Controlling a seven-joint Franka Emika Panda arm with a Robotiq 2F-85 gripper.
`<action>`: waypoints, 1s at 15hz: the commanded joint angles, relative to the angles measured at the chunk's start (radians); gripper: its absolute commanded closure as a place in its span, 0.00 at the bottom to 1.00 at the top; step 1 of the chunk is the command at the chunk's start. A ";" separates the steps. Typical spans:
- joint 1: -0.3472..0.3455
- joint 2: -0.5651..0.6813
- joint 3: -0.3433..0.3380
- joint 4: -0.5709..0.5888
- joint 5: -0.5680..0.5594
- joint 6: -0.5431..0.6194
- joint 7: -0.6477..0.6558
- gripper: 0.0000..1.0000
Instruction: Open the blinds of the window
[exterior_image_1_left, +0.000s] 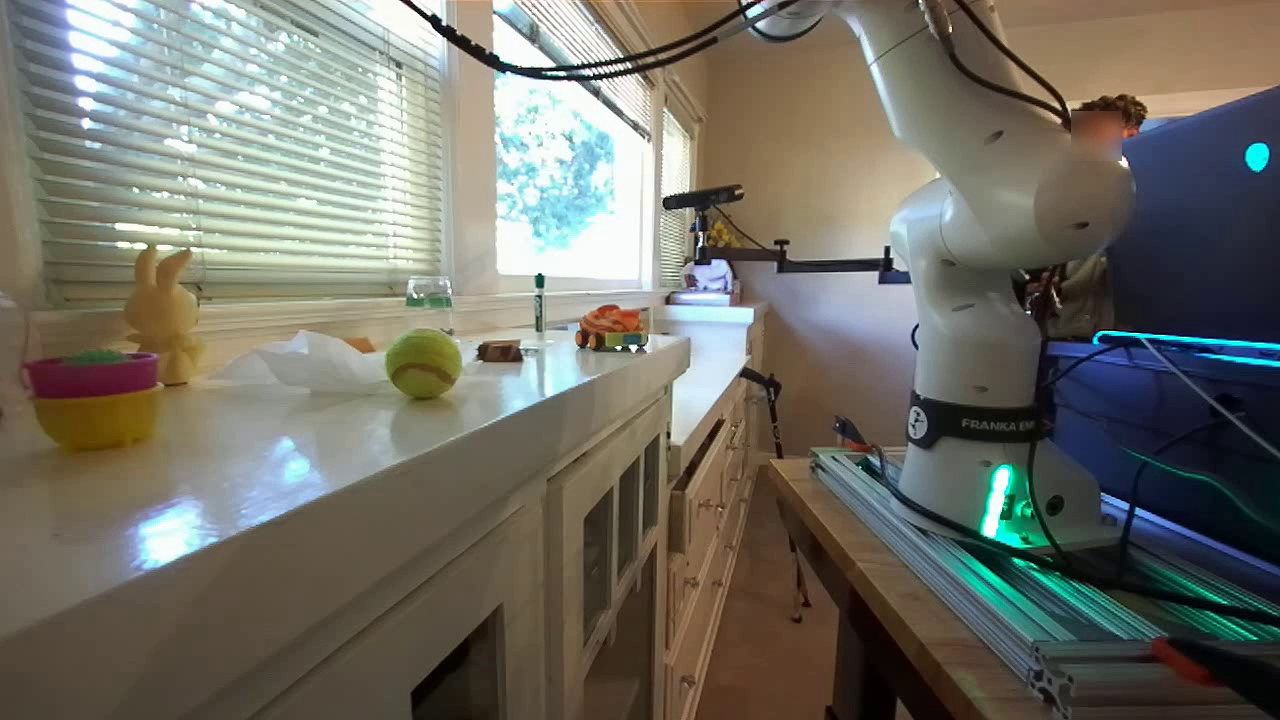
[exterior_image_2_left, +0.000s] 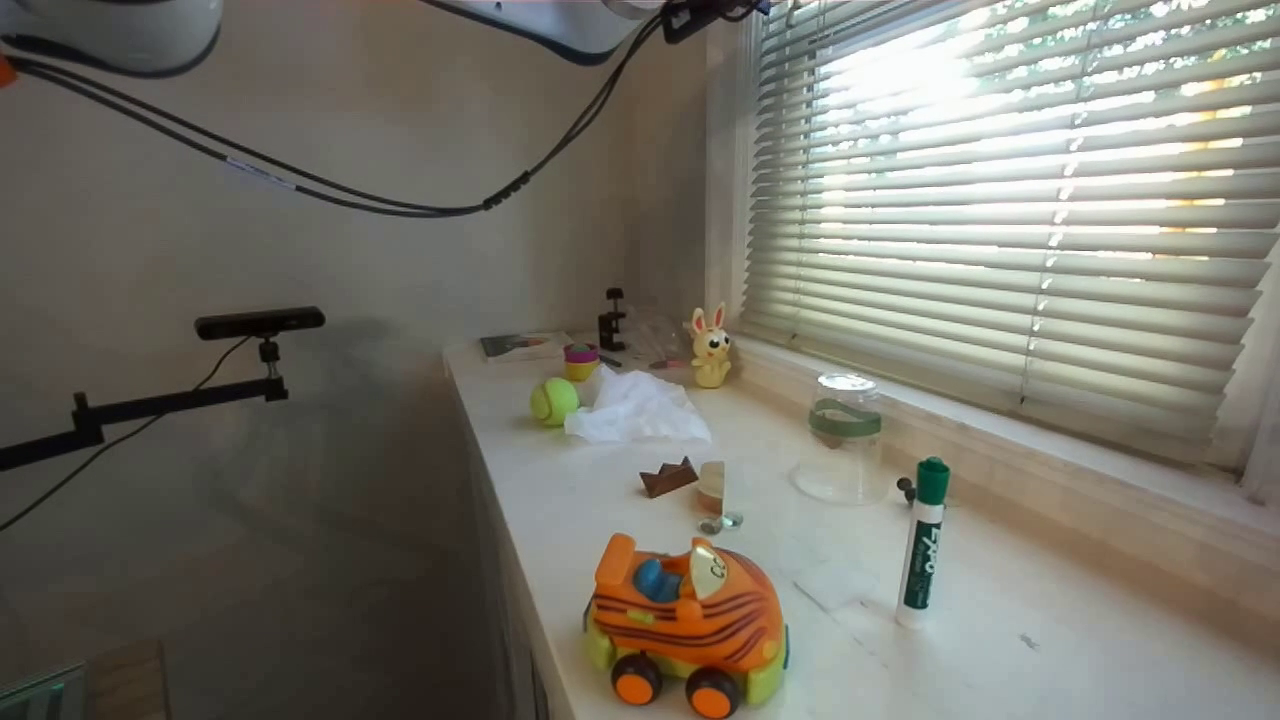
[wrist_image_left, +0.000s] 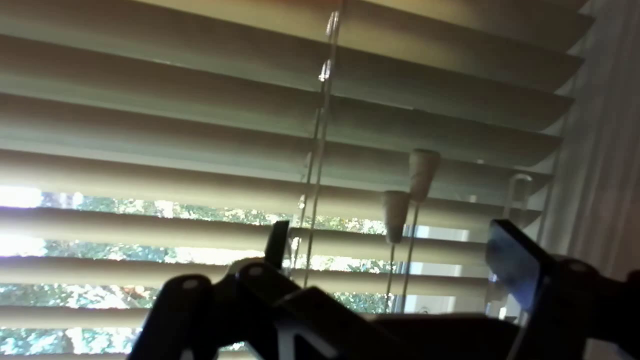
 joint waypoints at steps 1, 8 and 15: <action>-0.025 0.027 0.022 0.064 0.024 -0.013 -0.019 0.01; -0.065 0.022 0.079 0.057 0.027 -0.018 -0.041 0.57; -0.093 0.019 0.125 0.048 0.027 -0.012 -0.062 0.98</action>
